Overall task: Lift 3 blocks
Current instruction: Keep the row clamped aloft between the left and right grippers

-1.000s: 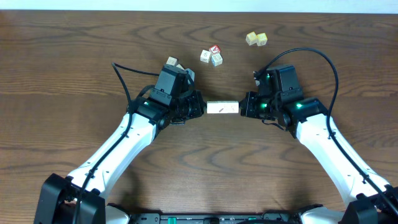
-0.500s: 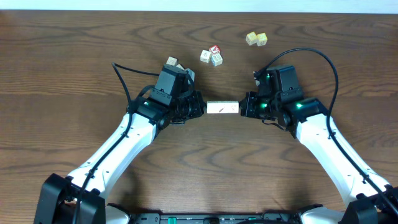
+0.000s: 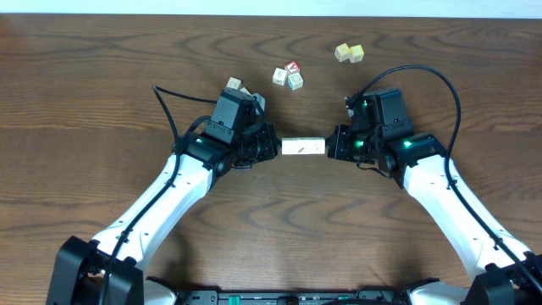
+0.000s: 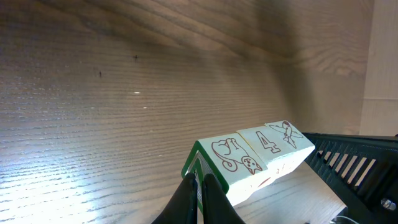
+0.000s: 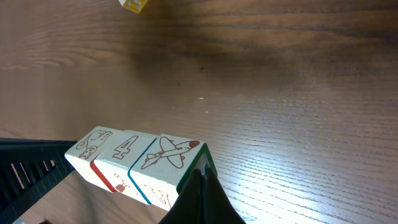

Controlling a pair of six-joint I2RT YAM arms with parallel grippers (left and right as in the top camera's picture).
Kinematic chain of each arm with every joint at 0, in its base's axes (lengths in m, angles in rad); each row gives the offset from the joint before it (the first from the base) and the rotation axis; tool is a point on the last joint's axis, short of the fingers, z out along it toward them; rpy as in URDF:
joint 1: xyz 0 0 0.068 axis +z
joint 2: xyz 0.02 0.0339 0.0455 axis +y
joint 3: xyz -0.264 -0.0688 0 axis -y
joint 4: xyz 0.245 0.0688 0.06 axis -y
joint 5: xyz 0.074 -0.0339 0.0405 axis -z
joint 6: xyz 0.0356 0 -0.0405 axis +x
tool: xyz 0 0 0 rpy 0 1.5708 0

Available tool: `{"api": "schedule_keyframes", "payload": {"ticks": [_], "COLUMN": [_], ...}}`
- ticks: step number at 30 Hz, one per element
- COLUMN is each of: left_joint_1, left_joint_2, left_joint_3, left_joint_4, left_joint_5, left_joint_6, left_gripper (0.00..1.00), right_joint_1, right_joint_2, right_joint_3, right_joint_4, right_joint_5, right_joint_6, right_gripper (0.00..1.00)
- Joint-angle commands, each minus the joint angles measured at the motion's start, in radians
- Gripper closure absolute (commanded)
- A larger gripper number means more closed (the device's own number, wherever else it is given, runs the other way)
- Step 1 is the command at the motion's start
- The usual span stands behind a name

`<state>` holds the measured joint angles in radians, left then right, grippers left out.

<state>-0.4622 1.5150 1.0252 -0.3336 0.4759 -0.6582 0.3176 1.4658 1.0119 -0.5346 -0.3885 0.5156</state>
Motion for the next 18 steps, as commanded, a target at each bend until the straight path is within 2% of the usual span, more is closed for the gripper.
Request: {"api": "schedule_keyframes", "payload": {"ticks": [1, 18], "left_joint_1": [-0.062, -0.062], "left_joint_2": [0.006, 0.006], "left_joint_3": [0.032, 0.032], "left_joint_4": [0.025, 0.025], "left_joint_5": [0.166, 0.166], "left_joint_6": [-0.014, -0.014], "left_gripper": [0.93, 0.93], "right_joint_1": [0.062, 0.062], "right_joint_2": [-0.007, -0.007], "right_joint_3": [0.018, 0.018], "right_joint_4": [0.019, 0.019], "right_joint_5": [-0.230, -0.230], "right_joint_6": [0.008, 0.008], "right_gripper": [0.99, 0.99]}}
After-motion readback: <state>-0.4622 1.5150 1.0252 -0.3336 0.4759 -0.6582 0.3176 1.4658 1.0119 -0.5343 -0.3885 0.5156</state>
